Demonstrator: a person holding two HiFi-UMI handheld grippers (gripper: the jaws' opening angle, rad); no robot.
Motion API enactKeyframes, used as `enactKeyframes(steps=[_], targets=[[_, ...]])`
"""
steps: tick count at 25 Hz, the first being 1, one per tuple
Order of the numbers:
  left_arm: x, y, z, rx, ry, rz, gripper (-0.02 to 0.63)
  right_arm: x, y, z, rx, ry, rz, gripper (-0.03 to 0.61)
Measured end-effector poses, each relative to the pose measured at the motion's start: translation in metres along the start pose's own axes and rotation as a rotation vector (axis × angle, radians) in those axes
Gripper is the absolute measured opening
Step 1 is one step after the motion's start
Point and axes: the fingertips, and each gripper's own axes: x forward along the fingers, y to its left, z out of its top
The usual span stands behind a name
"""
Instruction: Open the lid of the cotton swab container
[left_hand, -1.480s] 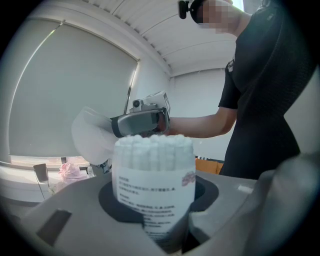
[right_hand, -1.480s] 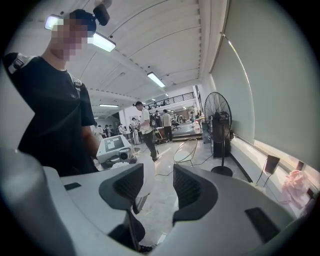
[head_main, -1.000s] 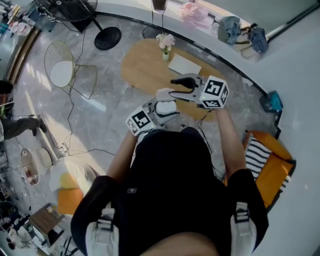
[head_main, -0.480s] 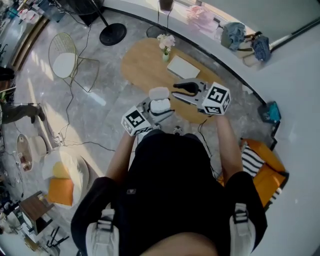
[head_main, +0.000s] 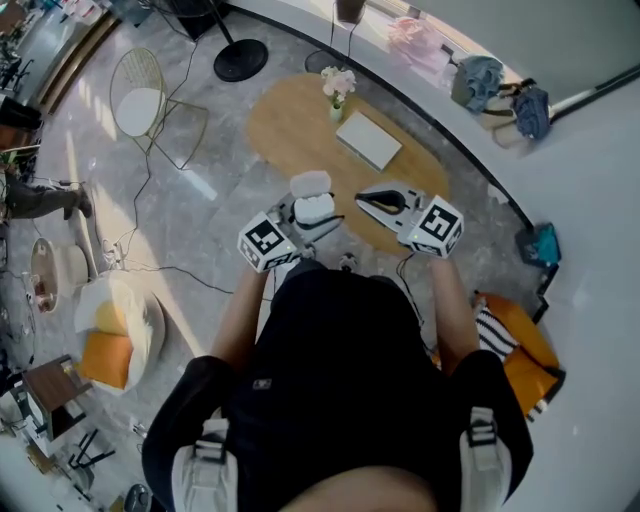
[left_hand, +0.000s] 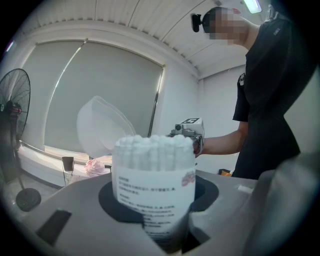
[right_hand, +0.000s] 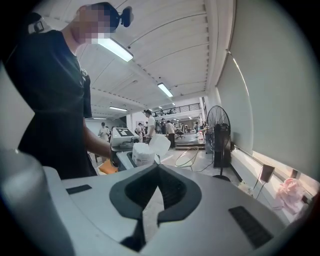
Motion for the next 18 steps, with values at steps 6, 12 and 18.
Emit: enactKeyframes(steps=[6,12,18], targets=[[0.002,-0.008,-0.007,-0.028,-0.009,0.078,0.187,-0.019,0.002,-0.022,0.041,-0.019,-0.005,-0.005],[0.0,-0.018,-0.009,-0.035,0.004,0.104,0.187,-0.024,0.01,-0.028,0.045,-0.017,0.004,-0.005],[0.005,-0.028,-0.009,-0.024,0.023,0.111,0.187,-0.031,0.013,-0.036,0.064,-0.015,-0.003,-0.005]])
